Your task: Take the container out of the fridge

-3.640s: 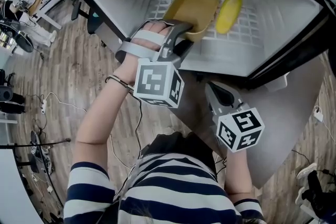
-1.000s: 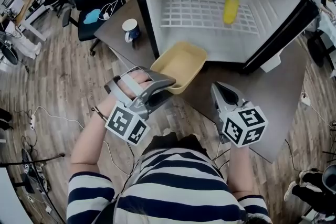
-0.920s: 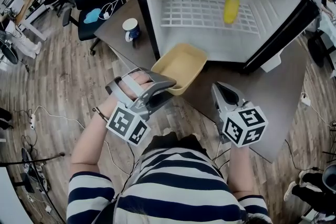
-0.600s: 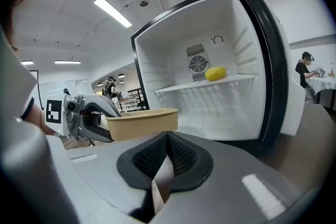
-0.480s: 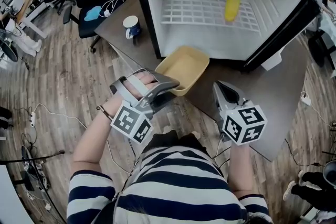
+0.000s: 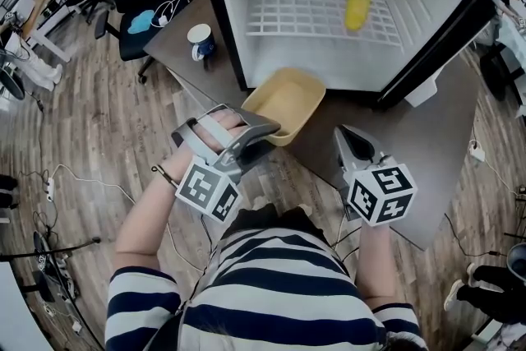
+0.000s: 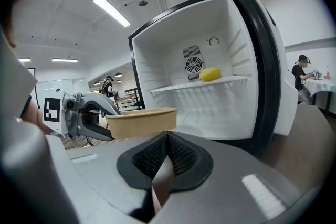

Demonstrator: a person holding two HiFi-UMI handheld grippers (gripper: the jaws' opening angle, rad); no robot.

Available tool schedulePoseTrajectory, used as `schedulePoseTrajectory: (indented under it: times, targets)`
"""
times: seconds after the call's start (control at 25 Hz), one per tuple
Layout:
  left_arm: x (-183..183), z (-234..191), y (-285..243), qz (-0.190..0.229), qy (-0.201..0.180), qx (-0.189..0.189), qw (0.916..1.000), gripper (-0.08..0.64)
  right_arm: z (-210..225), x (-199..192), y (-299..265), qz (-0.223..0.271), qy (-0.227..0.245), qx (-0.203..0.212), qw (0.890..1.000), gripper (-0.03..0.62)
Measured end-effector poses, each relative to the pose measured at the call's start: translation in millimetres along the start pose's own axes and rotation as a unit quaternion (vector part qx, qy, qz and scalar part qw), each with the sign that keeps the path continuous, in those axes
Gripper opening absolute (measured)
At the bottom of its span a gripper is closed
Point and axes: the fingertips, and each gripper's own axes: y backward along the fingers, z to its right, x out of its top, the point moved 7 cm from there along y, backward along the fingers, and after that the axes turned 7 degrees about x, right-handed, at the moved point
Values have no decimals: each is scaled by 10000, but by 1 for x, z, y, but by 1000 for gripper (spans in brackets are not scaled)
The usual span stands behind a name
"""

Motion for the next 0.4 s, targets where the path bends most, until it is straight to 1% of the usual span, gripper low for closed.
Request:
schedulePoseTrajectory:
  times: [0.4]
  targets:
    - [3, -3, -8, 33, 25, -64, 10000, 0, 6, -1, 2, 47, -26, -36, 10000, -3]
